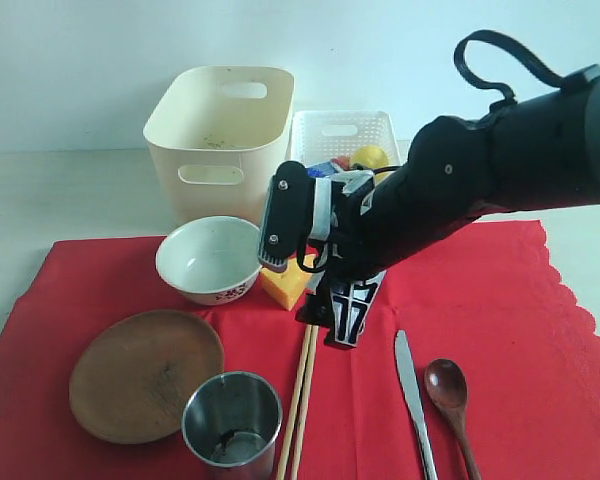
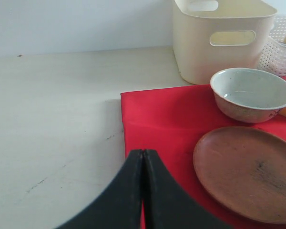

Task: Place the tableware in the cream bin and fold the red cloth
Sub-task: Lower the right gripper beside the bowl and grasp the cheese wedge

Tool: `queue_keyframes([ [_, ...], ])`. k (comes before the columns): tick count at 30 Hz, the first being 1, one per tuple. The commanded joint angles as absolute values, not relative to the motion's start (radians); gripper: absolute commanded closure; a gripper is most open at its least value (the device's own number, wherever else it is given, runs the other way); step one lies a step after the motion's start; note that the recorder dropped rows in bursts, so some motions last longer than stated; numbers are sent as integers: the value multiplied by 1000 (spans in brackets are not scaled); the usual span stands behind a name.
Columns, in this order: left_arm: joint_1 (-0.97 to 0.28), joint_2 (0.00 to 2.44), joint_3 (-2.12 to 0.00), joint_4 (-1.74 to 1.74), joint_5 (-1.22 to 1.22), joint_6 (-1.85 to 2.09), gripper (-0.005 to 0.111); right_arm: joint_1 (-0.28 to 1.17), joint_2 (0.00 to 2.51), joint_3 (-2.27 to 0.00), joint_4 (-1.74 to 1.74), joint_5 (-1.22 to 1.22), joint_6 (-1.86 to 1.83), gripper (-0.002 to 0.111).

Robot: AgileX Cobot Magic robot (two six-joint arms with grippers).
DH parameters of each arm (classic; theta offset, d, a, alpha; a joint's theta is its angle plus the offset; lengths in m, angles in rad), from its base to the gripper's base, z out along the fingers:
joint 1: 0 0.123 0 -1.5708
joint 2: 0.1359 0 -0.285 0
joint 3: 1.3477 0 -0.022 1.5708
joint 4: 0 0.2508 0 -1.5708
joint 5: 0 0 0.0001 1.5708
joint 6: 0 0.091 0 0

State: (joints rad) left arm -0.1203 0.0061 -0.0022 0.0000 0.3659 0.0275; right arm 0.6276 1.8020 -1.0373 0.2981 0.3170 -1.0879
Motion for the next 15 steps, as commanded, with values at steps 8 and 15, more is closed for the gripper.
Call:
queue_keyframes([
  [8,-118,0,0,-5,355,22,107,543,1964,-1249,322,454,-1029,30],
  [15,-118,0,0,-5,355,22,107,528,2040,-1401,242,655,-1110,30],
])
